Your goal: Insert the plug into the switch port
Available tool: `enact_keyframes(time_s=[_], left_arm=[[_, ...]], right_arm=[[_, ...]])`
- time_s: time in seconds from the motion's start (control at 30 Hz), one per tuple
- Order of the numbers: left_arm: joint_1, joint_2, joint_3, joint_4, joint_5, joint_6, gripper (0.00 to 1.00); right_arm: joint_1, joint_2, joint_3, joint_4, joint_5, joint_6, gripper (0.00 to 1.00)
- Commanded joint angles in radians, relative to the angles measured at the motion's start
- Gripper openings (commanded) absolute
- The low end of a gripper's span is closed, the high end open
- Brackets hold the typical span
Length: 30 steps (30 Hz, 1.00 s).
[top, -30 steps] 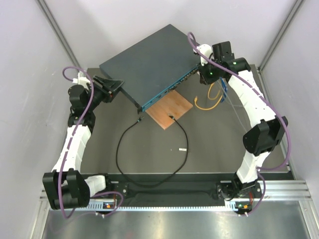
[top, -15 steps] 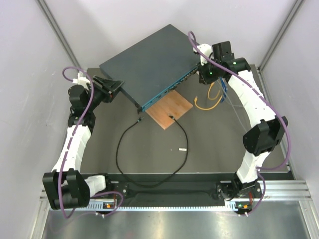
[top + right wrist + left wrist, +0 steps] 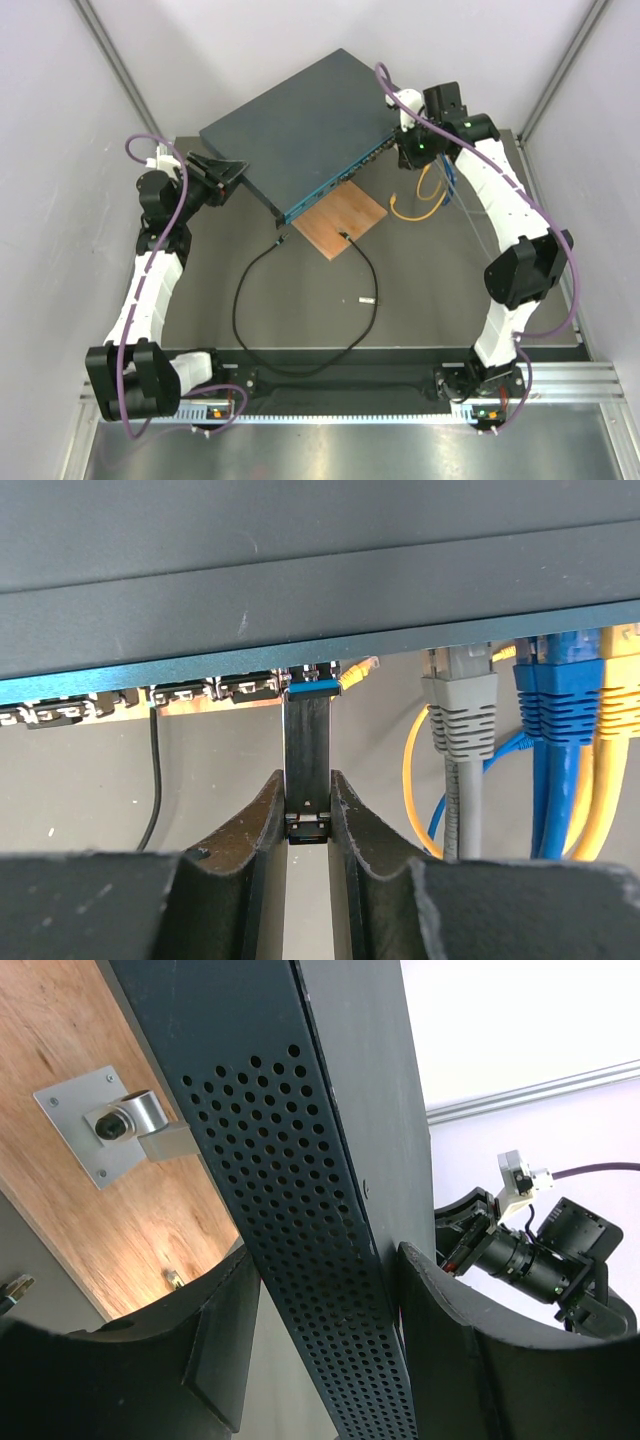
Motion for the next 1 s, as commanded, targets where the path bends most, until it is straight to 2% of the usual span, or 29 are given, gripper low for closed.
enact_keyframes(time_s=[0.0, 0.23, 0.67, 0.97], left_arm=[[-0.007, -0.013, 0.002, 0.123, 0.037, 0.023, 0.45], [-0.007, -0.009, 0.003, 0.123, 0.037, 0.024, 0.45], [-0.007, -0.010, 0.008, 0.118, 0.036, 0.027, 0.45], [-0.006, -0.002, 0.011, 0.115, 0.039, 0.030, 0.44]], right_arm=[[0.023, 0.003, 0.075, 0.068, -0.031, 0.013, 0.00], [0.031, -0.026, 0.089, 0.091, -0.054, 0.016, 0.00], [0.045, 0.031, 0.139, 0.086, -0.062, 0.004, 0.00], [0.049, 0.025, 0.077, 0.120, -0.039, -0.024, 0.00]])
